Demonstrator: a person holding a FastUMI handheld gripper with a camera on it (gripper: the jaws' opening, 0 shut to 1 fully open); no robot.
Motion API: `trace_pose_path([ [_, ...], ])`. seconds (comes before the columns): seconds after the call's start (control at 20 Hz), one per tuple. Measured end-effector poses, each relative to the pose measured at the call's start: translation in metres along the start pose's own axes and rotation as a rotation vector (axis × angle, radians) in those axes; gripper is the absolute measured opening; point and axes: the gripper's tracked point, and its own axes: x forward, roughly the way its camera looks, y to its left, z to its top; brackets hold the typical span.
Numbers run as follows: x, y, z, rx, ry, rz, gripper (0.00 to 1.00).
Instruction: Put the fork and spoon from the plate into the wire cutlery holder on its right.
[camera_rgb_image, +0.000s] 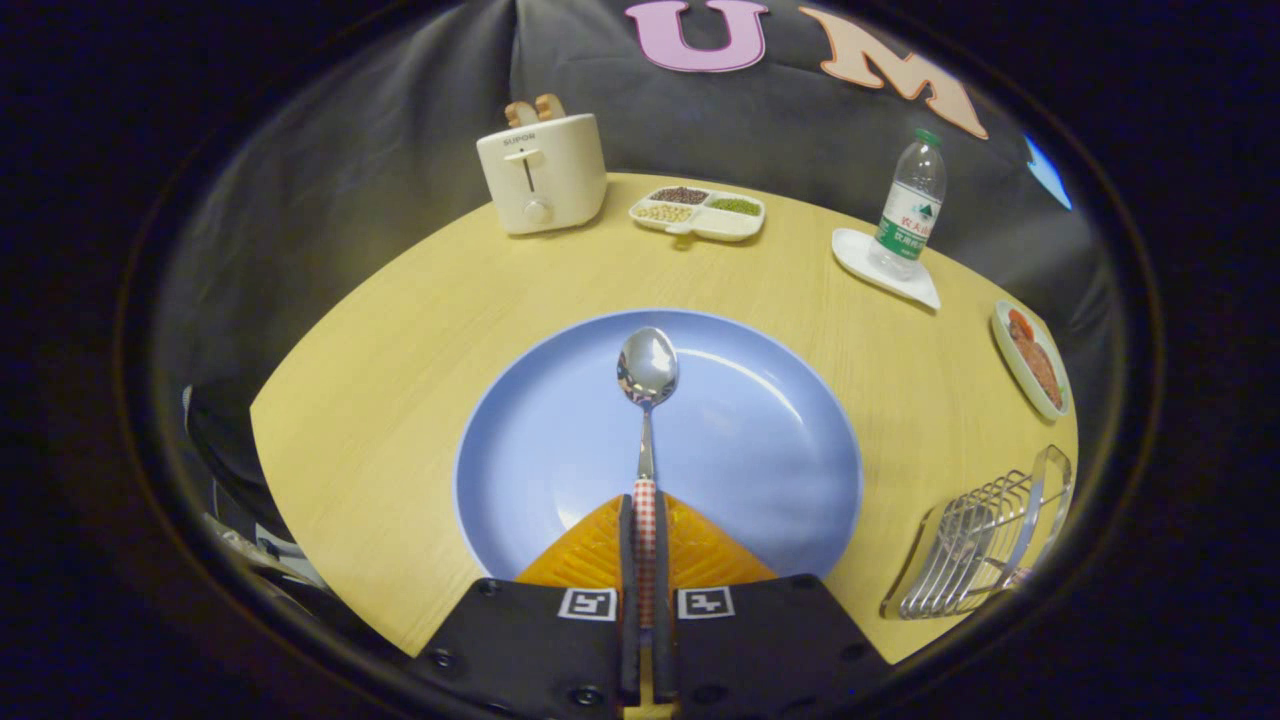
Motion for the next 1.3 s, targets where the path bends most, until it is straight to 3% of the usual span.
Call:
trace_pose_path([
  [0.45, -0.027, -0.009, 0.013, -0.030, 0.082, 0.064, 0.08],
  [1.3, -0.112, -0.073, 0.056, -0.190, 0.122, 0.023, 0.08],
])
